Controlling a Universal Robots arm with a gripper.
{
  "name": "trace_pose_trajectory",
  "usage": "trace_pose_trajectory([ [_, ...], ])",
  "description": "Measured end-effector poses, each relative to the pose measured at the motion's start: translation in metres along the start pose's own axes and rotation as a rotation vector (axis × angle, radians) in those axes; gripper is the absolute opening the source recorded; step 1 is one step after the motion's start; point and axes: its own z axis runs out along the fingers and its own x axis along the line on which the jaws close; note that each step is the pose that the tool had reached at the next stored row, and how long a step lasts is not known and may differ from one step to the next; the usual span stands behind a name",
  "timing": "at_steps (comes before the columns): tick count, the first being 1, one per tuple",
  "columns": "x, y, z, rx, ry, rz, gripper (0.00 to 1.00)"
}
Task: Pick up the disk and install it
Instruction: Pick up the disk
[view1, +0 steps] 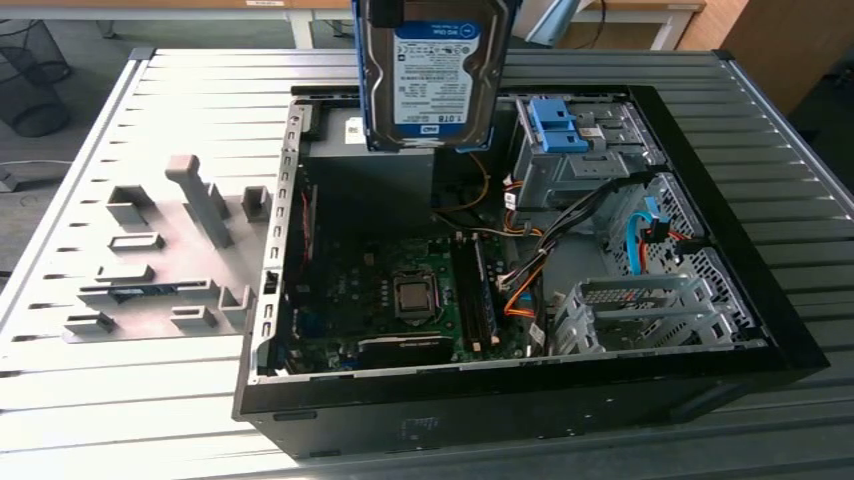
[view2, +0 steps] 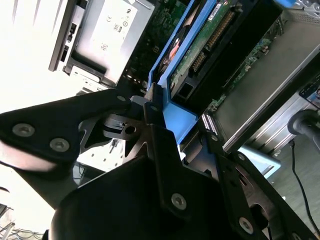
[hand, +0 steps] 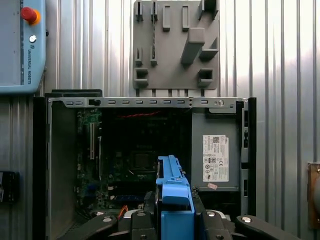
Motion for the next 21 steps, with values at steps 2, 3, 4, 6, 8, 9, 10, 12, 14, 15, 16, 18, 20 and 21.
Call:
trace_pose_trajectory([
  [2, 0.0010, -0.0001, 0.0001, 0.0000, 0.0000, 0.000, 0.36],
  [3, 0.0010, -0.0006, 0.0001, 0.0000, 0.0000, 0.000, 0.36],
  [4, 0.0010, -0.0018, 0.0001, -0.0001, 0.0000, 0.000, 0.36],
  [6, 0.0010, -0.0065, 0.0001, -0.0001, 0.0001, 0.000, 0.36],
  [8, 0.0010, -0.0118, 0.0001, 0.0000, 0.0000, 0.000, 0.36],
  [9, 0.0011, -0.0130, 0.0001, -0.0001, 0.0000, 0.000, 0.36],
  [10, 0.0014, -0.0134, 0.0001, -0.0001, 0.0001, 0.000, 0.36],
  [12, 0.0029, -0.0136, 0.0003, -0.0002, 0.0013, 0.000, 0.36],
  [14, 0.0058, -0.0136, 0.0006, -0.0001, 0.0018, 0.000, 0.36],
  [15, 0.0080, -0.0137, 0.0008, 0.0000, 0.0022, 0.000, 0.36],
  [16, 0.0102, -0.0137, 0.0009, -0.0001, 0.0025, 0.000, 0.36],
  [18, 0.0155, -0.0138, 0.0013, 0.0000, 0.0029, 0.000, 0.36],
  [20, 0.0207, -0.0139, 0.0015, -0.0001, 0.0035, 0.000, 0.36],
  [21, 0.0235, -0.0140, 0.0016, -0.0001, 0.0039, 0.000, 0.36],
])
